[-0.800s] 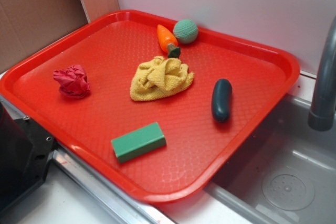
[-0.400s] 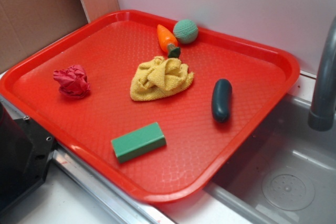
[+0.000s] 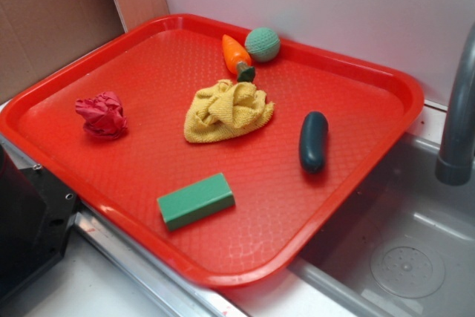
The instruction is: Grab the plastic pickle.
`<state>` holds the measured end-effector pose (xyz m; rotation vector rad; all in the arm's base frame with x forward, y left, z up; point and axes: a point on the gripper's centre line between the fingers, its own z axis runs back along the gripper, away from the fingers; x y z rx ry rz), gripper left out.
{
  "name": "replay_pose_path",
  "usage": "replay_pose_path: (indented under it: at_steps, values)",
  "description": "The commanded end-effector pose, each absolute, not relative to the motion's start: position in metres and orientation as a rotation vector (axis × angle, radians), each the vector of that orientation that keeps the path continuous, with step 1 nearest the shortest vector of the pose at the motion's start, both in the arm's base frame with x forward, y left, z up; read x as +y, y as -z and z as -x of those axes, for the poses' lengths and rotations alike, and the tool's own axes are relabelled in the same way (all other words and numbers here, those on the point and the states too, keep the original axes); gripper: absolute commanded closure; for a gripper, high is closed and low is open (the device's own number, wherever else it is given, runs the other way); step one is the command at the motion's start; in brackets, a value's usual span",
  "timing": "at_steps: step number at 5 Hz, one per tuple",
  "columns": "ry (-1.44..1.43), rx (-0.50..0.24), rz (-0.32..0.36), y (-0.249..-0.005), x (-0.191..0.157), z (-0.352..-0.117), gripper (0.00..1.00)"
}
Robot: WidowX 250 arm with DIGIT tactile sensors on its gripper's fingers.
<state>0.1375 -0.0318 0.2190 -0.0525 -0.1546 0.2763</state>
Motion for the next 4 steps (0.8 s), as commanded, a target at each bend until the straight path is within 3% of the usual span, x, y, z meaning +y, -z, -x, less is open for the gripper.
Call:
replay_pose_path:
  at_steps: [1, 2, 4]
  values:
    - [-0.568, -0.236, 0.087, -0.193, -0.069, -0.183, 0.00]
    - [-0.637, -0.260, 0.092, -0.173, -0.091, -0.208, 0.00]
    - [-0.633, -0.253, 0.032, -0.127, -0.122, -0.241, 0.00]
